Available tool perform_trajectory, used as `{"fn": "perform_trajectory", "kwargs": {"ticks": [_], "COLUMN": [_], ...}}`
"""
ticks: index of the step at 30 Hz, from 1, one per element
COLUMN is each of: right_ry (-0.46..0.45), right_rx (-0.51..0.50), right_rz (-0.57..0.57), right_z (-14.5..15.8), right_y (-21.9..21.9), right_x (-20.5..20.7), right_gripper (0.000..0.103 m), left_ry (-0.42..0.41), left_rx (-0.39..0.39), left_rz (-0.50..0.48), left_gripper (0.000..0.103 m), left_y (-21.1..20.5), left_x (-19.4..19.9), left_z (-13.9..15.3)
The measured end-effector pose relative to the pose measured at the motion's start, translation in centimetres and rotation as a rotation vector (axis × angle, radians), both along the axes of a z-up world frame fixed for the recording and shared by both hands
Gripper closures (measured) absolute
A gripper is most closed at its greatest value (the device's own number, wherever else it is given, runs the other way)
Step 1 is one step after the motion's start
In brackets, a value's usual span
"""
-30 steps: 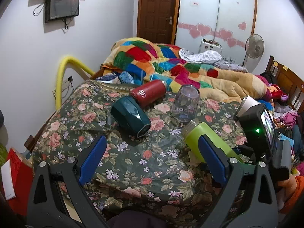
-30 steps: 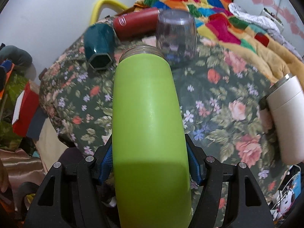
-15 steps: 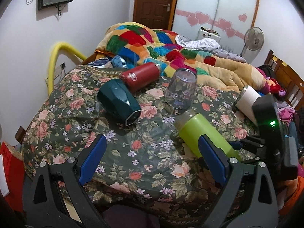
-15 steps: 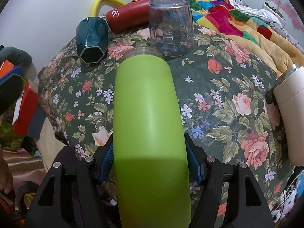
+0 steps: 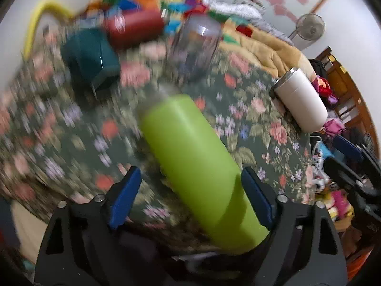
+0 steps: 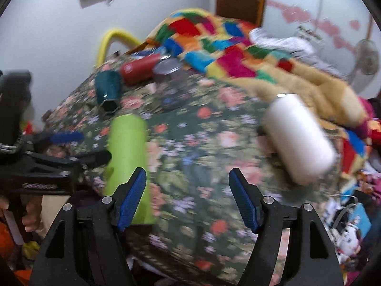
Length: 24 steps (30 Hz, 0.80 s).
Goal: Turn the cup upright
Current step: 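Grasp the green bottle with the left tool while the right tool releases it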
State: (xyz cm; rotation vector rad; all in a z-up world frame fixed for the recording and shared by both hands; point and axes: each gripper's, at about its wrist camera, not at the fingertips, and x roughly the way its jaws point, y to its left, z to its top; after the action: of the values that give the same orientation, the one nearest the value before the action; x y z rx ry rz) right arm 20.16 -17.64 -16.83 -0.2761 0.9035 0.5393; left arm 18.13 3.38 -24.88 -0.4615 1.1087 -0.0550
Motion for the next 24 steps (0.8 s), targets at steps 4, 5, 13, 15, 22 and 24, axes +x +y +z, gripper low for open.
{"fn": "perform_trajectory", "kwargs": {"ticks": [4, 5, 13, 15, 22, 24], "right_ry": [-0.018, -0.020, -0.015, -0.006, -0.001, -0.011], "right_rx": [0.037, 0.046, 0.102, 0.111, 0.118, 0.111], "right_rz": [-0.034, -0.041, -0.066, -0.068, -0.082, -0.088], "right_z": [0.9, 0.9, 0.7, 0.4, 0.1, 0.2], "right_y": [-1.4, -1.6, -2.4, -2.4, -3.2, -3.5], "right_x": [-0.6, -0.8, -2.4, -2.6, -3.3, -3.6], "right_gripper": [0.033, 0.033, 0.033, 0.033, 0.033, 0.033], "left_ry": [0.082, 0.095, 0.092, 0.084, 0.048, 0.028], "left_rx": [-0.037, -0.039, 0.040, 0.079, 0.174, 0.179], "left_rz": [0.084, 0.101, 0.069, 0.029, -0.039, -0.051], "left_gripper": [0.023, 0.023, 0.035, 0.038, 0.040, 0.040], "left_y": [0.3, 0.5, -0.7, -1.6, -4.1, -4.7], "left_x": [-0.2, -0.1, 1.6, 2.5, 4.0, 3.9], "left_z": [-1.9, -2.3, -1.8, -1.7, -1.2, -0.8]}}
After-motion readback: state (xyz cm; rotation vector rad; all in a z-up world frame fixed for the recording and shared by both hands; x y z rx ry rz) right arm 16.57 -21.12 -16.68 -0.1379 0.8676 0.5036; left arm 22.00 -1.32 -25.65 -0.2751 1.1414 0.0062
